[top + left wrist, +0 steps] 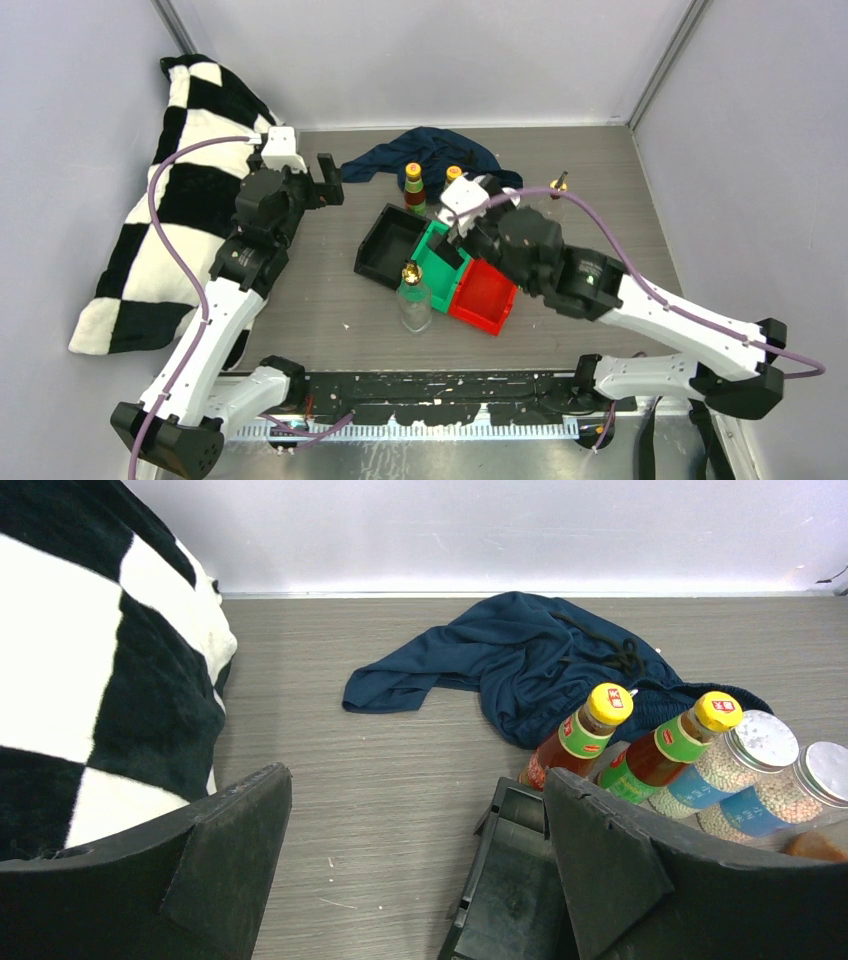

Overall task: Organize the condiment bottles
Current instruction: Pick up the bottle from the center of the board.

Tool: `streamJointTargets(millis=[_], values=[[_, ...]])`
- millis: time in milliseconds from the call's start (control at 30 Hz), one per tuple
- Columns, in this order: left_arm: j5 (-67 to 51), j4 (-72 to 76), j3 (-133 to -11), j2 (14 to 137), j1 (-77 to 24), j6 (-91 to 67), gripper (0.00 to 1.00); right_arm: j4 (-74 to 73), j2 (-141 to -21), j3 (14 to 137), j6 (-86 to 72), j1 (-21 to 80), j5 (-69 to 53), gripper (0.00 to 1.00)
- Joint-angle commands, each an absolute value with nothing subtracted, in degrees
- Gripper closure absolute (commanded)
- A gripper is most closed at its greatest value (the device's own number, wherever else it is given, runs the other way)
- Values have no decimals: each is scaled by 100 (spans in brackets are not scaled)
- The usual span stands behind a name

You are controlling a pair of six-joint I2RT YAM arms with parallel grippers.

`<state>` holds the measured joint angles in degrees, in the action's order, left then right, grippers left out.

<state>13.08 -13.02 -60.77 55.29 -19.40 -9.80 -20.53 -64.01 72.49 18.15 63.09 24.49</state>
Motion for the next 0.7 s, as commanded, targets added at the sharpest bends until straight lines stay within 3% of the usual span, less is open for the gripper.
streamJointTargets(millis=[0,367,667], values=[[1348,-923,-6197,5524,-1942,-861,3,-1087,-5869,6979,2370,7150,4194,8],[1384,-963,-6052,5463,-1942,-844,3,-360,-5828,6394,2610,9420,6283,7],[1388,-1004,-6017,5471,-1942,-835,3,1859,-5465,5190,2449,10577,7562,8]])
